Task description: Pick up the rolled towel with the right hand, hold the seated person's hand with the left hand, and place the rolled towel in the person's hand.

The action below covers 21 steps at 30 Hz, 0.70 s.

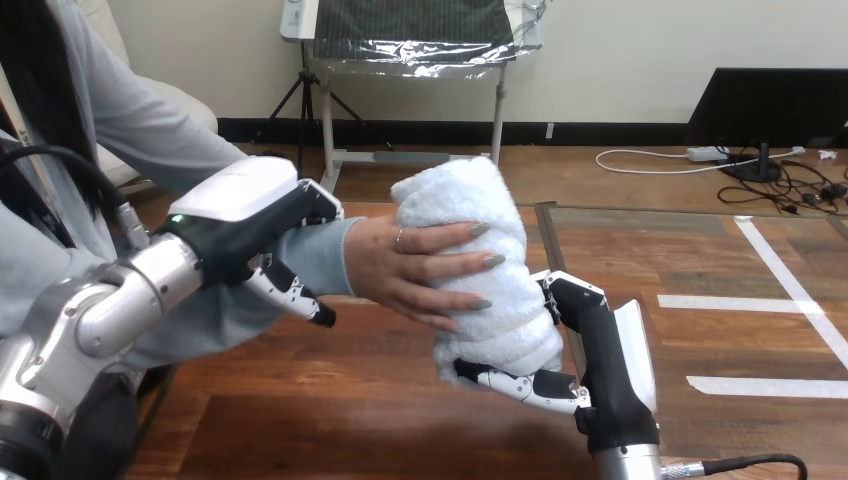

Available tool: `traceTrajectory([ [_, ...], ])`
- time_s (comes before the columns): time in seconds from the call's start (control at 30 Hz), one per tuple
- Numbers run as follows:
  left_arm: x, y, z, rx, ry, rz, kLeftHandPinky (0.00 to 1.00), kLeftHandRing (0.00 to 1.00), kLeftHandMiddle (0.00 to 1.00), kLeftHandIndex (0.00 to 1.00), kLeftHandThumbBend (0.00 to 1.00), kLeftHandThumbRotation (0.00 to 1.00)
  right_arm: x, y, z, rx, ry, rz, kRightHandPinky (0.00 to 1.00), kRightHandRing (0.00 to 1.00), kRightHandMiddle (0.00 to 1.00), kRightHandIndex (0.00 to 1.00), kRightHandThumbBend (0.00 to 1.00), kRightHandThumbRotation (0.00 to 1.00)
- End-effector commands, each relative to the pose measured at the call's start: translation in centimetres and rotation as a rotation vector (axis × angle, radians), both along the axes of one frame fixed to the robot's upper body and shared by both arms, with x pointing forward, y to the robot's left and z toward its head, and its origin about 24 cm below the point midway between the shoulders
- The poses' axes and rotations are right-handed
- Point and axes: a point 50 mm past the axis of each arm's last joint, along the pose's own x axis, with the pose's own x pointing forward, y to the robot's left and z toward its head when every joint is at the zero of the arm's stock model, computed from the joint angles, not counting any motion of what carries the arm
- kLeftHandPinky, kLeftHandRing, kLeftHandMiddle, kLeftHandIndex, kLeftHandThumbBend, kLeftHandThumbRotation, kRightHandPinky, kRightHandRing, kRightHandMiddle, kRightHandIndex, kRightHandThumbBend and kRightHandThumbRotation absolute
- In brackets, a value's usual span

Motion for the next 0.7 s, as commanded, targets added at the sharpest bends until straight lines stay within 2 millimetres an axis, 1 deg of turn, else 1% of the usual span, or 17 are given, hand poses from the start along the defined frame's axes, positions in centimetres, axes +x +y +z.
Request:
traceTrajectory([
  [0.0,1.32,-3.02,5.99,-0.083,-0.22,-0.108,0.31,0.36,0.42,0.42,0.83,0.0,0.97,2.53,1.36,-0.006,-0.071,0.12,0.31,0.37,0.45,0.43,0.8,0.0],
  [0.33,1.41,-3.37,5.96,-0.105,-0.224,-0.116,0.32,0.37,0.42,0.41,0.83,0.0,0.69,3.31,1.07,-0.035,-0.068,0.144,0.31,0.37,0.44,0.43,0.79,0.0],
  [0.67,1.29,-3.25,5.8,-0.104,-0.221,-0.117,0.32,0.37,0.42,0.41,0.84,0.0,0.72,3.33,1.07,-0.032,-0.07,0.132,0.32,0.37,0.44,0.43,0.78,0.0],
])
